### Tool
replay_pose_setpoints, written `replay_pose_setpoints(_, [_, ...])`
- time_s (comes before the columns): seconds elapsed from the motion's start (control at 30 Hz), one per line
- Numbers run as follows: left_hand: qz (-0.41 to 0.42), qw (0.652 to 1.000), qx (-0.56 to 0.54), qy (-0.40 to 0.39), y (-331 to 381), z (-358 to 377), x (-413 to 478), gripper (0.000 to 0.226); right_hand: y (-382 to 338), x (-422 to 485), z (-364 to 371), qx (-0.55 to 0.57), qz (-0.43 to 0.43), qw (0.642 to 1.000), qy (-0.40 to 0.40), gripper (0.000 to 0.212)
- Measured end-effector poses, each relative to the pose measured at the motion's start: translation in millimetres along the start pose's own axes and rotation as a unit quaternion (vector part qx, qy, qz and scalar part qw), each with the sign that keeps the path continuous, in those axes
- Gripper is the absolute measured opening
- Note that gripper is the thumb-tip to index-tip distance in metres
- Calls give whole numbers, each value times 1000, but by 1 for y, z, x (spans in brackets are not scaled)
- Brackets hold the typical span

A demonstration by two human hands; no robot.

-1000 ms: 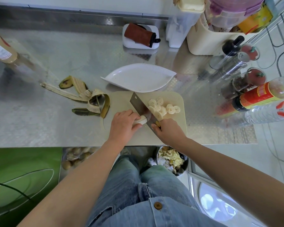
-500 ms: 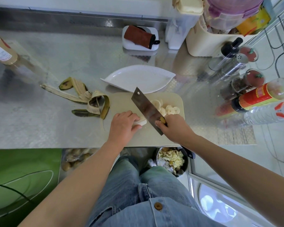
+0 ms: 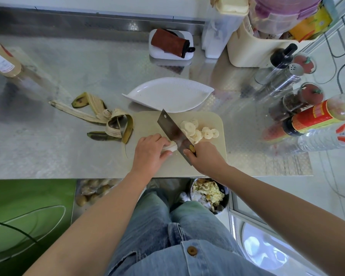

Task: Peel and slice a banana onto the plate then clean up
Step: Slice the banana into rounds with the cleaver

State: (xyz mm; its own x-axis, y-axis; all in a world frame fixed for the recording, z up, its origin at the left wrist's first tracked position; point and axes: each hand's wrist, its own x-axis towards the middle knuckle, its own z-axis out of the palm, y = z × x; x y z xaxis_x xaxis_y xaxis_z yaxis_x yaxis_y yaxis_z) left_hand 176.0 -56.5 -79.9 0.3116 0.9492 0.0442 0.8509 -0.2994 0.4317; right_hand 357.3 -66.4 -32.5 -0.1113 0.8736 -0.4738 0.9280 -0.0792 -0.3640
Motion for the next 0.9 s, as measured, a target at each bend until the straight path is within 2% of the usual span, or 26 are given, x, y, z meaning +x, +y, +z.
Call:
replay_pose_setpoints(0.27, [-2, 1000, 2, -5, -1, 0, 0, 28, -2, 0, 11, 11, 18, 1000, 2, 51])
replay_pose_setpoints(0.53, [-9, 1000, 1, -4, 1, 0, -1, 29, 3, -2, -12, 36, -4, 999, 29, 51])
replay_pose_setpoints(0.9, [-7, 1000, 5, -7, 1, -1, -1, 29, 6, -7, -10, -3, 0, 1000, -8, 49])
